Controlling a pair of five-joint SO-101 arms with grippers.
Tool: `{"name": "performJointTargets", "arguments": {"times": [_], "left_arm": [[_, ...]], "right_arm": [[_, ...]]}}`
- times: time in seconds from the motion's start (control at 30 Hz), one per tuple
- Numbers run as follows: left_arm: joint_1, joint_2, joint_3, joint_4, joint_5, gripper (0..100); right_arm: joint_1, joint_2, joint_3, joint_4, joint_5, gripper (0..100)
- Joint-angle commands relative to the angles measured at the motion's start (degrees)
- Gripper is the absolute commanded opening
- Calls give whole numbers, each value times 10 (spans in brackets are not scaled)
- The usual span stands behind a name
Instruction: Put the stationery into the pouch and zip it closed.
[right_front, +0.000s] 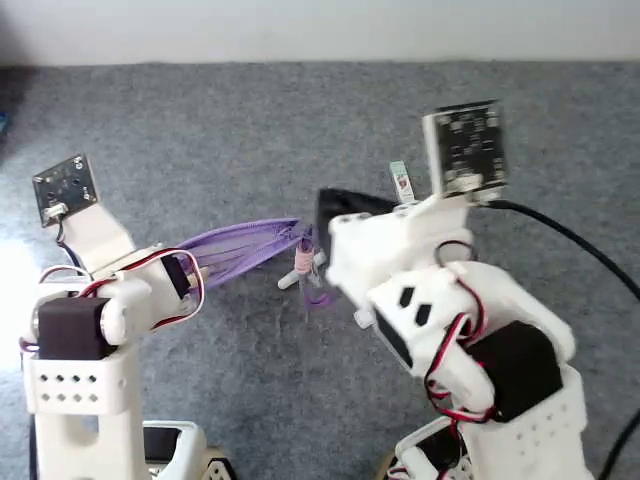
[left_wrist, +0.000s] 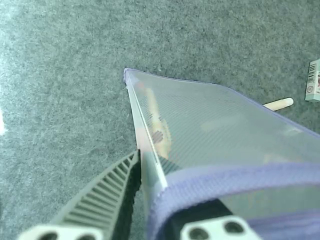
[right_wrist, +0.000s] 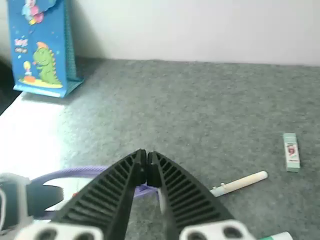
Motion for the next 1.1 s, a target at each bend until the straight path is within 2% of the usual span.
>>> {"name": "performJointTargets", "arguments": {"times": [0.0, 0.07, 0.2, 0.4, 0.5, 0.67, 0.73, 1.07], "left_arm": [[-4, -4, 0, -14, 7, 13], [-4, -4, 0, -14, 7, 13], [-4, -3, 0, -14, 7, 13], [-4, -3, 0, -14, 7, 13], [-4, -3, 0, -14, 7, 13], [-4, -3, 0, -14, 7, 13], [-4, -3, 0, -14, 7, 13], [-4, -3, 1, -14, 7, 13]], "right_arm": [[73, 8, -4, 35, -6, 15], [101, 30, 11, 51, -22, 19], [162, 104, 33, 65, -99, 20], [181, 254, 40, 67, -164, 20], [177, 303, 33, 67, -169, 55], [177, 365, 36, 67, -167, 262], [177, 385, 35, 65, -169, 314], [178, 520, 33, 3, -184, 318]]}}
